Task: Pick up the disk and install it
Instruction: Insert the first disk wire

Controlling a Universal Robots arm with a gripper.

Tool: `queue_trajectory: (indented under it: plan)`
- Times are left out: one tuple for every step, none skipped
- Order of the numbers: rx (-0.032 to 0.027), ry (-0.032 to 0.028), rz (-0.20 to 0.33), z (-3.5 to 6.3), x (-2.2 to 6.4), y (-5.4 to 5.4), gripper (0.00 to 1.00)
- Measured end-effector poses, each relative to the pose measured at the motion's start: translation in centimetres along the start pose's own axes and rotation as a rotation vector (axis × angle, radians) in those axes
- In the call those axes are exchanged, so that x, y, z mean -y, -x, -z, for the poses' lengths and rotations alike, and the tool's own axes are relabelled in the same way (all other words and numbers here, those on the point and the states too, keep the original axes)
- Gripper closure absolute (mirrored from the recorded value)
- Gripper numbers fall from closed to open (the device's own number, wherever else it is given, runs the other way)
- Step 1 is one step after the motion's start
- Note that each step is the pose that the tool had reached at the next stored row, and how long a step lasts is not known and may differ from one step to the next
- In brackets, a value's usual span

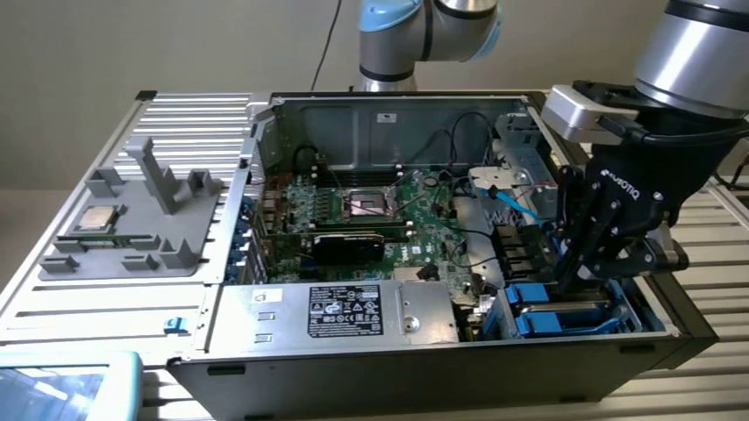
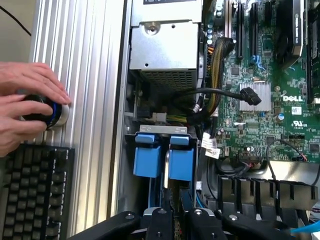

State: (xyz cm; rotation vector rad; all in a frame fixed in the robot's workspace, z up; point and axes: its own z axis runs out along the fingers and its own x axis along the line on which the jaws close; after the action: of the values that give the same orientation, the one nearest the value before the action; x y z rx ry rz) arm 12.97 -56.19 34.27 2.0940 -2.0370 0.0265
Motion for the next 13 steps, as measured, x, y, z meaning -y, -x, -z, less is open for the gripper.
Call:
queue_trajectory:
  plan:
    - [0.0000,0.0025,0.000,0.03,0.19,0.0,0.83]
    - [0.0000,0.0043,0.001,0.05,0.36,0.0,0.83]
    - [0.0000,0.0080,0.001,0.08,0.55,0.0,0.83]
    - [-0.0003,0.0111,0.002,0.10,0.71,0.0,0.83]
    - [-0.0013,0.0126,0.002,0.12,0.88,0.0,0.83]
    - [-0.0027,0.0137,0.002,0.16,1.08,0.1,0.83]
    - [-0.0037,0.0149,0.002,0.19,1.30,0.1,0.83]
    - [-0.0050,0.0169,0.002,0.20,1.49,0.1,0.83]
    - [-0.0068,0.0207,0.002,0.21,1.64,0.2,0.83]
    - [-0.0086,0.0249,0.003,0.19,1.72,0.3,0.83]
    - [-0.0118,0.0266,0.003,0.16,1.73,0.4,0.83]
    - [-0.0157,0.0269,0.002,0.13,1.73,0.6,0.83]
    - [-0.0206,0.0271,0.001,0.09,1.75,0.8,0.83]
